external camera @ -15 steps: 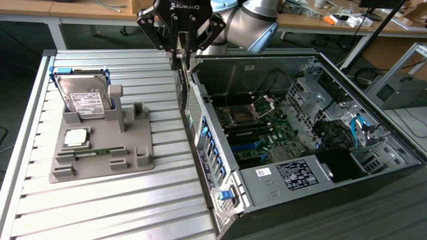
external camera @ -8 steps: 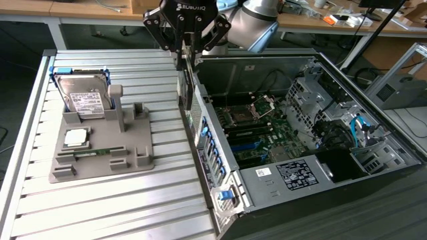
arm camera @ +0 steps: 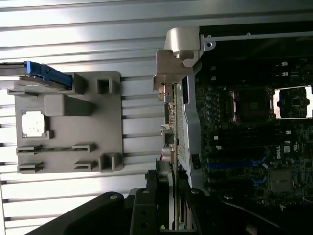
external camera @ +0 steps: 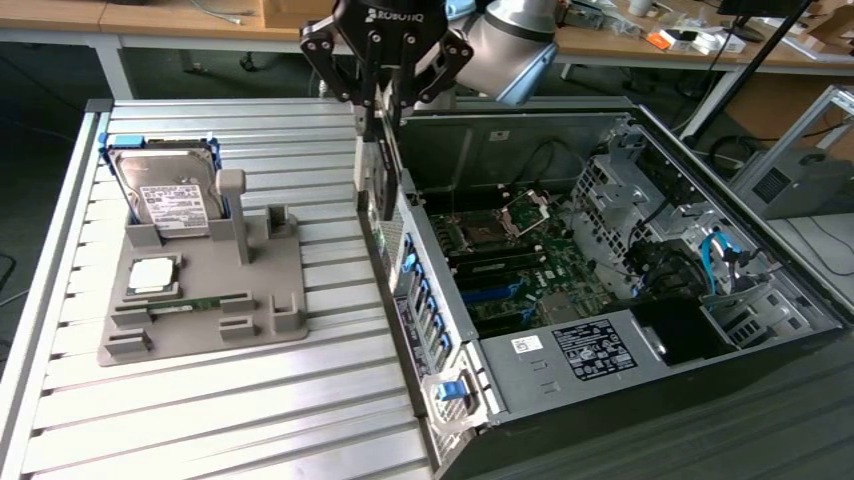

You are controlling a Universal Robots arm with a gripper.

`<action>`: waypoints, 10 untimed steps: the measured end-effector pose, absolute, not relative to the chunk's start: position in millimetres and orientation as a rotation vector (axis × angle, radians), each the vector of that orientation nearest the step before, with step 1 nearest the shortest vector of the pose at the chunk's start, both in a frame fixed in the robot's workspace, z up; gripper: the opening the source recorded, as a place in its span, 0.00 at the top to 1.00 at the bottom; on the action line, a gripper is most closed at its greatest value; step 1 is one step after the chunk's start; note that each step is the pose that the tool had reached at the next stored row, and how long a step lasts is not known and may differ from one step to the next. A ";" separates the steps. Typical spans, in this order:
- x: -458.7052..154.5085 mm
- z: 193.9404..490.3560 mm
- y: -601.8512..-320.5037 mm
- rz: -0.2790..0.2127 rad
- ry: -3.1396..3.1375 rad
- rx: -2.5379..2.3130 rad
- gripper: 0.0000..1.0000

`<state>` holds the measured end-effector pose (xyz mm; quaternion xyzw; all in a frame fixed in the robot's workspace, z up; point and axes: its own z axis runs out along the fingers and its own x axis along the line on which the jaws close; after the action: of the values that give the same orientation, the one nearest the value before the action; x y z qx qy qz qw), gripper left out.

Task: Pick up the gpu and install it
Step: 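Pick up the gpu and move the gpu toward the slot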

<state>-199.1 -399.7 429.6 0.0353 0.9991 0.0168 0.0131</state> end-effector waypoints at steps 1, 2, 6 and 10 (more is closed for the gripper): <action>-198.0 429.7 -399.9 0.052 3.113 0.110 0.73; -196.7 429.6 -400.0 0.052 3.113 0.110 0.73; -191.8 429.6 -400.4 0.050 3.113 0.110 0.73; -187.3 429.6 -401.0 0.048 3.113 0.110 0.73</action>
<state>-187.3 -401.0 429.6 0.0353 0.9992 0.0152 0.0132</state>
